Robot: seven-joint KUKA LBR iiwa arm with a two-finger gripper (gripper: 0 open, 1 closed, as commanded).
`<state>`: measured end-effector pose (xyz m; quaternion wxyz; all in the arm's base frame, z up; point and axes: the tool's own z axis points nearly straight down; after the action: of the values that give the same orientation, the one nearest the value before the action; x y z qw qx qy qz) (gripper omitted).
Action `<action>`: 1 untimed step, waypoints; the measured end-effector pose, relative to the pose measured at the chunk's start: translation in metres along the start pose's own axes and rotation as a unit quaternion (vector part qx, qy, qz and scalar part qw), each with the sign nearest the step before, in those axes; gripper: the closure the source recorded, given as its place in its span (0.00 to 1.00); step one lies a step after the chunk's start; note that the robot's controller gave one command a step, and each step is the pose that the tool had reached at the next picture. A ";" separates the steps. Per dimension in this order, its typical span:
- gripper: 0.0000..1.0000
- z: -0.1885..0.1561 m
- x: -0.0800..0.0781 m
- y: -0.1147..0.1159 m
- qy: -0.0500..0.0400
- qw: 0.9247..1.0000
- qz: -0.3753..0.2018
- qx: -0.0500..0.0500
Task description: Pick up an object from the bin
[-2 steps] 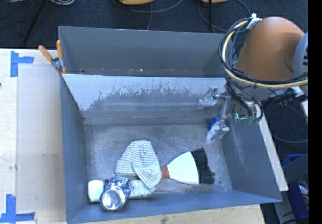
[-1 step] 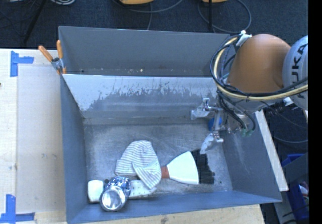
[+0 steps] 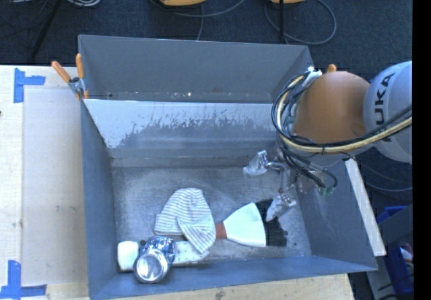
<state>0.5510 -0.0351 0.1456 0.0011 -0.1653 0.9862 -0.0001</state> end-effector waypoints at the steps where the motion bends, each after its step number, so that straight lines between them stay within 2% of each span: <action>1: 1.00 0.045 0.033 0.003 0.011 1.000 -0.017 -0.001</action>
Offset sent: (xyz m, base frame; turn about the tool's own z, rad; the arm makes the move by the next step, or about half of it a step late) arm 0.0000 0.0000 0.0000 0.0000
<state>0.5193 -0.0429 0.1010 -0.0101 -0.1825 0.9832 -0.0010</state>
